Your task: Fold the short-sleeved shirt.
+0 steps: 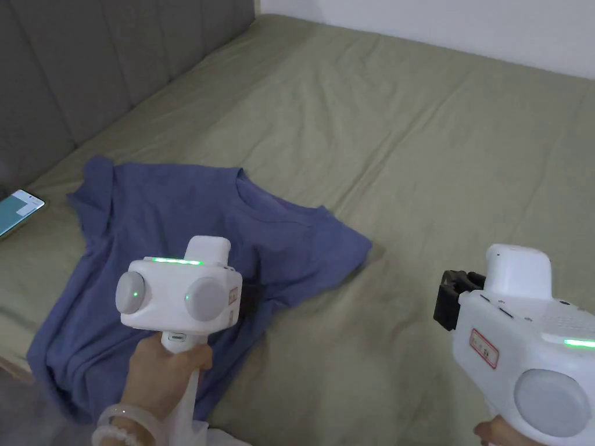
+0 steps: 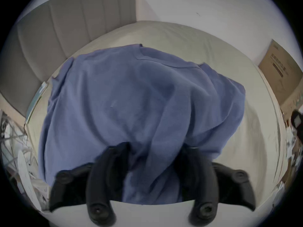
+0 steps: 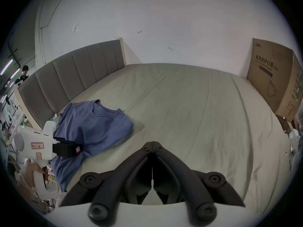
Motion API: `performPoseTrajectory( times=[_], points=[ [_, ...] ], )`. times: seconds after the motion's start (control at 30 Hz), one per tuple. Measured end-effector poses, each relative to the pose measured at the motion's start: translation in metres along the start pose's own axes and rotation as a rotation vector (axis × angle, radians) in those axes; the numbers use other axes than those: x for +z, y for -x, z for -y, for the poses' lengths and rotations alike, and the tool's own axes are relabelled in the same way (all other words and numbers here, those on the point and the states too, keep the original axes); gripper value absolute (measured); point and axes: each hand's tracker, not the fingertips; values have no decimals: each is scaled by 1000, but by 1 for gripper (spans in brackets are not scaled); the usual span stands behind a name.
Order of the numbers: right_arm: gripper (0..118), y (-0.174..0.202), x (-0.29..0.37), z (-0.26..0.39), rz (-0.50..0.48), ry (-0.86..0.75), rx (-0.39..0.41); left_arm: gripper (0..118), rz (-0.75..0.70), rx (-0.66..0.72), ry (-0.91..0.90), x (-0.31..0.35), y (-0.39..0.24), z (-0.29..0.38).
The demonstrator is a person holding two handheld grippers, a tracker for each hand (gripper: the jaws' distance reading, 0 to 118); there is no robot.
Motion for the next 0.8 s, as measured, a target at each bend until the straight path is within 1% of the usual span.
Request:
performPoseTrajectory(
  times=[0.03,0.07,0.1,0.13,0.17,0.2,0.23,0.37,0.43,0.5,0.6,0.7,0.8],
  points=[
    [0,-1,2,1,-5,3,-17,32,-3,16,11,0,4,-4],
    [0,-2,3,1,-8,3,-27,13,-12,20,12,0,7,-6],
    [0,-3,5,2,-10,2,-32,7,-47,26,20,3,9,-8],
    [0,-3,7,2,-11,0,-30,7,-56,25,24,2,12,-10],
    [0,-3,10,2,-8,-2,-28,7,8,53,48,1,17,-12],
    [0,-4,13,1,-8,-6,-20,7,5,104,61,2,20,-15],
    [0,-6,17,1,-8,-9,-15,7,3,118,57,8,17,-18],
    [0,-18,36,-2,-4,-41,-34,6,-13,54,25,35,4,-26],
    [0,-25,46,-2,13,-59,-40,6,13,45,-19,54,0,-33],
    [0,-36,57,-2,22,-80,-70,6,46,44,-59,76,-8,-46],
    [0,-55,74,2,41,-104,-106,6,85,-15,-132,109,-33,-64],
    [0,-79,93,6,78,-131,-136,7,194,-53,-201,141,-77,-83],
    [0,-108,114,9,128,-160,-195,7,264,-191,-256,169,-140,-93]
  ],
)
